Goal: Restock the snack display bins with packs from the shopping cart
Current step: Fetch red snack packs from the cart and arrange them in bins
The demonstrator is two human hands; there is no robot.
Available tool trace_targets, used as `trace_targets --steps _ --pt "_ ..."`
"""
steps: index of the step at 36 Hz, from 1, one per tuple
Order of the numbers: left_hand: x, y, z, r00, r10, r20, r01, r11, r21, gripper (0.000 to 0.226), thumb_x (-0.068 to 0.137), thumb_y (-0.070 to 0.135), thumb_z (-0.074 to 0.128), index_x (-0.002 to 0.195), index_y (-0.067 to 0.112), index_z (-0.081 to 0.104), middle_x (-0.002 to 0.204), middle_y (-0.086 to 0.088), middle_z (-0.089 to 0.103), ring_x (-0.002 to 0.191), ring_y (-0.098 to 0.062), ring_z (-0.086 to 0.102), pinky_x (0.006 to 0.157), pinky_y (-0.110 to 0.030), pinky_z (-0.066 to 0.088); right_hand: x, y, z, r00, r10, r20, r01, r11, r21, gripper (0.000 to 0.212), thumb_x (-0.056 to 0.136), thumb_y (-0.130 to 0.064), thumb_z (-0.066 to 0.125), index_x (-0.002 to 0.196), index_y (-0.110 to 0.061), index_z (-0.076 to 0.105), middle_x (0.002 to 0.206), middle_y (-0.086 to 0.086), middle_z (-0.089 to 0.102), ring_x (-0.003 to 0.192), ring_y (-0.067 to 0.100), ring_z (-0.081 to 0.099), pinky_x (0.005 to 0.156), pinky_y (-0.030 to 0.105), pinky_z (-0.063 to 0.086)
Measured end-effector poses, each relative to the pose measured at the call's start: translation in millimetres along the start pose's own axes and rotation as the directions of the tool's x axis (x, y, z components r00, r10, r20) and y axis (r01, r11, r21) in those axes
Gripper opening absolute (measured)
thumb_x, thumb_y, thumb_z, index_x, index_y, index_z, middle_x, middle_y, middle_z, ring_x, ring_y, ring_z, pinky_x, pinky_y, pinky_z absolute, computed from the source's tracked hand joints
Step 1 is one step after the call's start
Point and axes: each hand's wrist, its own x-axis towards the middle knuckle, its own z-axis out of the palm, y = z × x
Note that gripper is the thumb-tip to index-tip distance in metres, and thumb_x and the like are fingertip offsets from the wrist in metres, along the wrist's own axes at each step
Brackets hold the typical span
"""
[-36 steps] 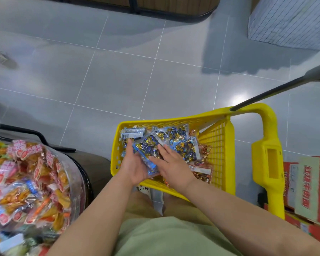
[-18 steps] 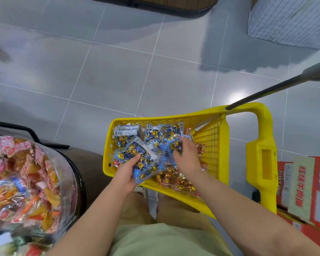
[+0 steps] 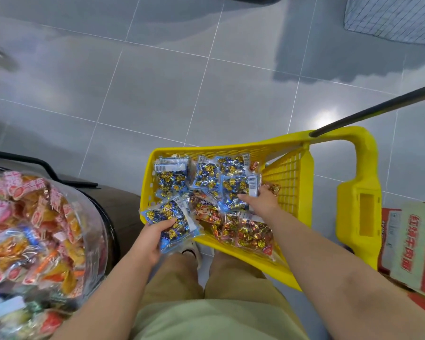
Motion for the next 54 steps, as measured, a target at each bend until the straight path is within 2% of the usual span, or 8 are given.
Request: trace_targets --steps 9,12,18,30,34,37,47,54 --pt "-8 7 -35 0.997 0.066 -0.028 -0.068 0.991 -0.115 0.019 0.089 0.005 0.061 0.107 0.011 0.061 0.086 -0.011 0.075 0.073 -0.026 0.073 0.060 -0.037 0.058 -43 -25 23 0.982 -0.191 -0.008 0.191 0.979 0.077 0.063 0.086 -0.031 0.068 0.141 -0.018 0.039 0.131 0.005 0.055 0.109 0.021 0.054 0.090 0.032 0.042" --pt "-16 10 -56 0.994 0.099 -0.052 -0.106 0.983 -0.151 0.041 0.086 0.003 0.066 0.125 0.003 0.053 0.109 -0.018 0.070 0.100 -0.032 0.068 0.090 -0.048 0.053 -59 -40 45 0.980 -0.195 0.046 0.196 0.980 -0.032 0.076 0.086 -0.034 0.067 0.147 -0.013 0.028 0.145 0.007 0.042 0.128 0.028 0.044 0.103 0.038 0.039" --pt "-38 0 -113 0.983 0.140 -0.118 -0.166 0.953 -0.253 0.055 0.082 0.002 0.069 0.133 0.001 0.046 0.120 -0.020 0.064 0.113 -0.034 0.061 0.103 -0.052 0.044 -98 -69 109 0.942 -0.239 0.237 0.300 0.914 -0.273 0.028 0.080 -0.013 0.068 0.099 -0.020 0.048 0.085 -0.003 0.050 0.072 0.013 0.049 0.057 0.025 0.038" --pt "-96 -64 -303 0.934 0.186 -0.305 -0.317 0.826 -0.466 0.072 0.079 0.020 0.076 0.141 0.006 0.043 0.128 -0.008 0.062 0.110 -0.021 0.064 0.091 -0.041 0.052 -214 -103 286 0.837 -0.443 0.322 0.509 0.846 -0.158 0.024 0.075 -0.002 0.073 0.092 -0.013 0.061 0.073 -0.006 0.061 0.058 -0.002 0.059 0.051 0.006 0.041" --pt "-124 -93 -376 0.904 0.190 -0.384 -0.379 0.771 -0.511 0.045 0.084 0.018 0.070 0.124 0.002 0.058 0.075 0.004 0.075 0.059 -0.008 0.070 0.049 -0.025 0.052 -264 -101 357 0.804 -0.398 0.441 0.448 0.894 -0.009 0.038 0.080 0.007 0.064 0.116 0.005 0.055 0.088 0.015 0.061 0.066 0.023 0.056 0.061 0.032 0.052" --pt "-147 -119 -427 0.870 0.190 -0.456 -0.443 0.708 -0.550 0.070 0.074 0.022 0.078 0.135 0.006 0.048 0.113 -0.008 0.068 0.097 -0.021 0.069 0.072 -0.039 0.058 -300 -98 407 0.755 -0.415 0.508 0.441 0.894 0.075 0.036 0.083 0.004 0.063 0.118 0.000 0.053 0.084 0.011 0.061 0.058 0.018 0.054 0.045 0.022 0.044" --pt "-206 -184 -532 0.704 0.124 -0.699 -0.655 0.494 -0.572 0.028 0.077 0.019 0.077 0.099 0.018 0.060 0.097 -0.014 0.066 0.086 -0.016 0.065 0.078 -0.035 0.046 -405 -95 537 0.596 -0.309 0.741 0.157 0.950 0.270 0.004 0.093 -0.014 0.052 0.092 -0.014 0.056 0.057 -0.003 0.062 0.043 0.009 0.055 0.045 0.020 0.047" --pt "-225 -206 -550 0.580 0.059 -0.812 -0.789 0.285 -0.544 0.038 0.081 0.015 0.075 0.102 0.024 0.045 0.089 0.014 0.053 0.087 -0.008 0.052 0.089 -0.036 0.034 -455 -89 591 0.446 -0.068 0.892 0.099 0.995 0.026 0.041 0.100 -0.040 0.036 0.088 -0.013 0.064 0.074 0.008 0.073 0.064 0.024 0.070 0.073 0.044 0.054"
